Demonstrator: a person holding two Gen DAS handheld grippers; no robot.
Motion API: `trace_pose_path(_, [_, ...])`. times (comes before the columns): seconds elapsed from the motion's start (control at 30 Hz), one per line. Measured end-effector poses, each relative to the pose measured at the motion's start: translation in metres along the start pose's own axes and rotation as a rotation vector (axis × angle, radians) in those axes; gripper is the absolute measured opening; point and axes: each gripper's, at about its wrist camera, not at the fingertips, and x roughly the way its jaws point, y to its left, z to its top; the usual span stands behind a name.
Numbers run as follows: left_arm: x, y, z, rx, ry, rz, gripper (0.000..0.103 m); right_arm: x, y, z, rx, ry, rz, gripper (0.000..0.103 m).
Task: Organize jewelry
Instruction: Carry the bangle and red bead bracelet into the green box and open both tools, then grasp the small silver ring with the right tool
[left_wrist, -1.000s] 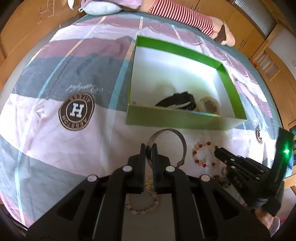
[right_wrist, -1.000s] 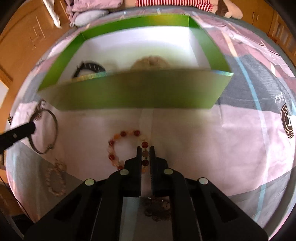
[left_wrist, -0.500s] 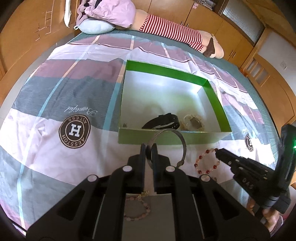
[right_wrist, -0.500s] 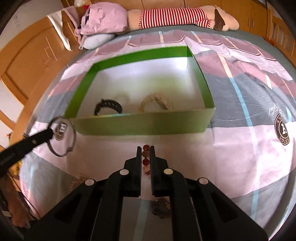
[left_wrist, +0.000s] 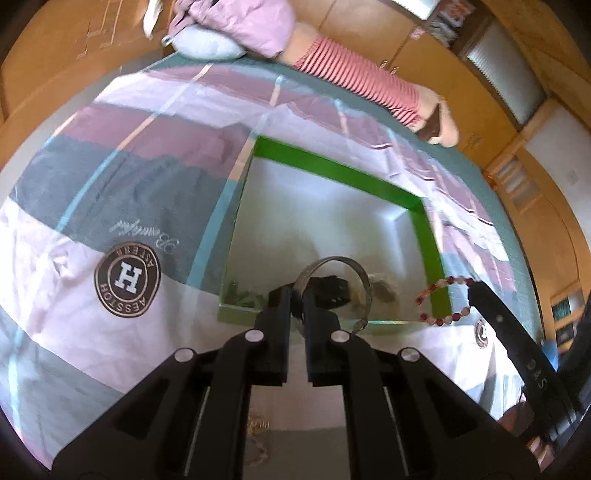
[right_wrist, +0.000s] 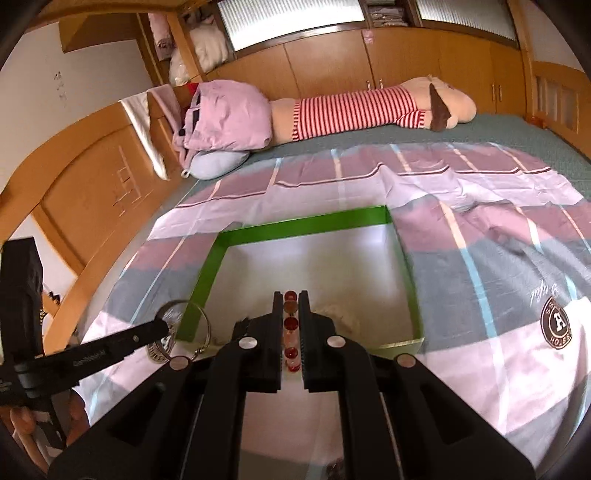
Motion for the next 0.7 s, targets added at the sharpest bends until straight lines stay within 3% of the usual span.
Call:
trace_pose_path(0.23, [0.023, 0.013, 0.012, -0.09, -0.018, 0.045, 0.006, 0.031, -0.014, 0.009, 0.013, 0.028, -0.041, 0.008])
trace_pose_path(0.4, [0.04, 0.032, 0.013, -0.14, 0.002, 0.094, 0.01, 0.053, -0.024, 0.003, 0.007, 0.098, -0.067, 0.008])
trace_pose_path(0.53, [0.033, 0.024, 0.01, -0.112, -0.016, 0.112, 0.016, 0.051, -0.026, 0.0, 0.018, 0.106, -0.078, 0.046])
trace_pose_path(0.7, [0.016, 0.016, 0.004, -0.073, 0.029, 0.067, 0.018, 0.028, -0.015, 0.003, -0.017, 0.089, -0.043, 0.047])
